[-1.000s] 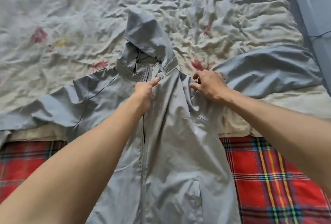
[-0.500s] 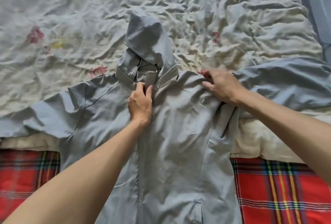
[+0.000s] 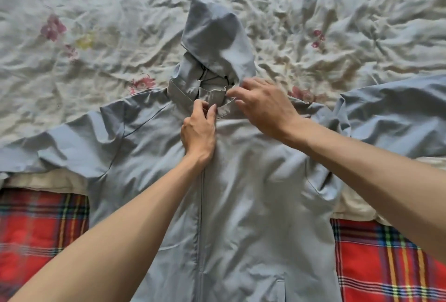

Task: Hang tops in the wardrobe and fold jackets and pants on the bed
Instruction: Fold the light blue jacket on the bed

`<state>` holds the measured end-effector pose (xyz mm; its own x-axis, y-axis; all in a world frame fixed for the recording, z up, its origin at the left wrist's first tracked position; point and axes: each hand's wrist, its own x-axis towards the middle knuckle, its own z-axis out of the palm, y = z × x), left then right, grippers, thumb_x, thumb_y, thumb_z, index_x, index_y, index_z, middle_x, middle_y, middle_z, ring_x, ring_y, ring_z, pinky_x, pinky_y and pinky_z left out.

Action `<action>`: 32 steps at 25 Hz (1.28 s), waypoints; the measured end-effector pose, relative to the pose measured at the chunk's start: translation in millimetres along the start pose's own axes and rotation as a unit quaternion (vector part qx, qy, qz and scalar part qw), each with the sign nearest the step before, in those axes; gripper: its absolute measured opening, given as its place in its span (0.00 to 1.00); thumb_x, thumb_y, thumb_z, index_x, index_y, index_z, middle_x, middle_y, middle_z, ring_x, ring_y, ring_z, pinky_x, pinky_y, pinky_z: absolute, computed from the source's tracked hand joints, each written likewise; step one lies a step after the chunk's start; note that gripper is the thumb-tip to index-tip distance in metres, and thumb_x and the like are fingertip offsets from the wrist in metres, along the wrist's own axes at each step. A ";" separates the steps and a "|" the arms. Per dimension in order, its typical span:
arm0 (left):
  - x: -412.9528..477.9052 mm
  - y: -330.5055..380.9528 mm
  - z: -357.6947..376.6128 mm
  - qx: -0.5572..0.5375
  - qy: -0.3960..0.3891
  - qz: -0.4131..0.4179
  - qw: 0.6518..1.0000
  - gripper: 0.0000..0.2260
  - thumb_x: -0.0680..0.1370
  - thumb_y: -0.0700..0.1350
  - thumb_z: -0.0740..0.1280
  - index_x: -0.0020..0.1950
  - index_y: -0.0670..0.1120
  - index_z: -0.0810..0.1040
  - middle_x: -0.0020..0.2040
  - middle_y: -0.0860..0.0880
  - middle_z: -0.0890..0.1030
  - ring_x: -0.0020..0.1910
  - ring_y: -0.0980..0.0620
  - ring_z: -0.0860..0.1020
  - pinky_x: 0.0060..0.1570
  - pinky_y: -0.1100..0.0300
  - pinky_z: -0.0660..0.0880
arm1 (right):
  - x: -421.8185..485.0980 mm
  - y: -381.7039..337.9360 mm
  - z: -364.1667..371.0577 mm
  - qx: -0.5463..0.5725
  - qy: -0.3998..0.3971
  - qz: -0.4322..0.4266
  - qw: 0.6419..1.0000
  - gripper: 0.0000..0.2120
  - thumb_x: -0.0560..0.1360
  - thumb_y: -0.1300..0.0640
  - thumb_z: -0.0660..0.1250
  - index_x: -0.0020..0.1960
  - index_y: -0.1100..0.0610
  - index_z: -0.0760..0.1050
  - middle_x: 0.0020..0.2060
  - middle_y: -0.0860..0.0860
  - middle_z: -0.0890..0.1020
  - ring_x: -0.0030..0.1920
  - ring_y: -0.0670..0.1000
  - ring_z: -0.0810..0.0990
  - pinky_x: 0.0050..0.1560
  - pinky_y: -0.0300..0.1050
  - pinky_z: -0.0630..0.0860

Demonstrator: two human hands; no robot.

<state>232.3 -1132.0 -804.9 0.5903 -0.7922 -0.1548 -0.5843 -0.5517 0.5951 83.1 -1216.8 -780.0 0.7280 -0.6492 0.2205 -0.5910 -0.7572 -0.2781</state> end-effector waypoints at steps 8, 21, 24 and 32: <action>-84.7 -35.2 -52.4 -0.097 -0.142 -0.086 0.981 0.15 0.73 0.44 0.74 0.55 0.51 0.71 0.39 0.54 0.81 0.43 0.49 0.80 0.46 0.55 0.75 | 78.0 -31.6 15.5 -0.082 -0.204 0.111 0.969 0.10 0.77 0.52 0.67 0.55 0.56 0.79 0.51 0.60 0.83 0.53 0.64 0.81 0.45 0.50 0.71; -130.5 -77.8 -35.8 0.055 0.009 0.145 0.988 0.16 0.75 0.41 0.66 0.63 0.45 0.77 0.65 0.44 0.74 0.62 0.46 0.72 0.65 0.50 0.70 | 53.0 -55.3 15.6 0.104 -0.123 0.167 0.973 0.19 0.76 0.58 0.61 0.67 0.55 0.68 0.54 0.59 0.81 0.55 0.62 0.78 0.54 0.56 0.74; -148.6 -102.0 -23.7 0.215 -0.077 0.284 0.931 0.29 0.80 0.57 0.58 0.78 0.45 0.64 0.79 0.41 0.61 0.78 0.44 0.58 0.75 0.50 0.55 | -31.7 -83.7 -3.8 0.084 -0.044 0.134 0.986 0.18 0.76 0.58 0.62 0.66 0.59 0.72 0.60 0.57 0.77 0.60 0.58 0.74 0.61 0.53 0.71; -145.3 -96.4 -15.9 0.259 -0.102 0.339 0.899 0.34 0.82 0.64 0.50 0.78 0.39 0.62 0.77 0.37 0.62 0.77 0.39 0.59 0.76 0.46 0.53 | -343.6 -104.9 -47.7 0.302 -0.040 0.641 0.705 0.11 0.78 0.57 0.69 0.58 0.60 0.76 0.48 0.57 0.82 0.46 0.53 0.80 0.47 0.44 0.74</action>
<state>211.8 -959.6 -827.2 -0.0819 -0.9943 -0.0686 -0.9831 0.0693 0.1695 -121.6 -917.8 -781.9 -0.2381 -0.7472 -0.6205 -0.5433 0.6320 -0.5526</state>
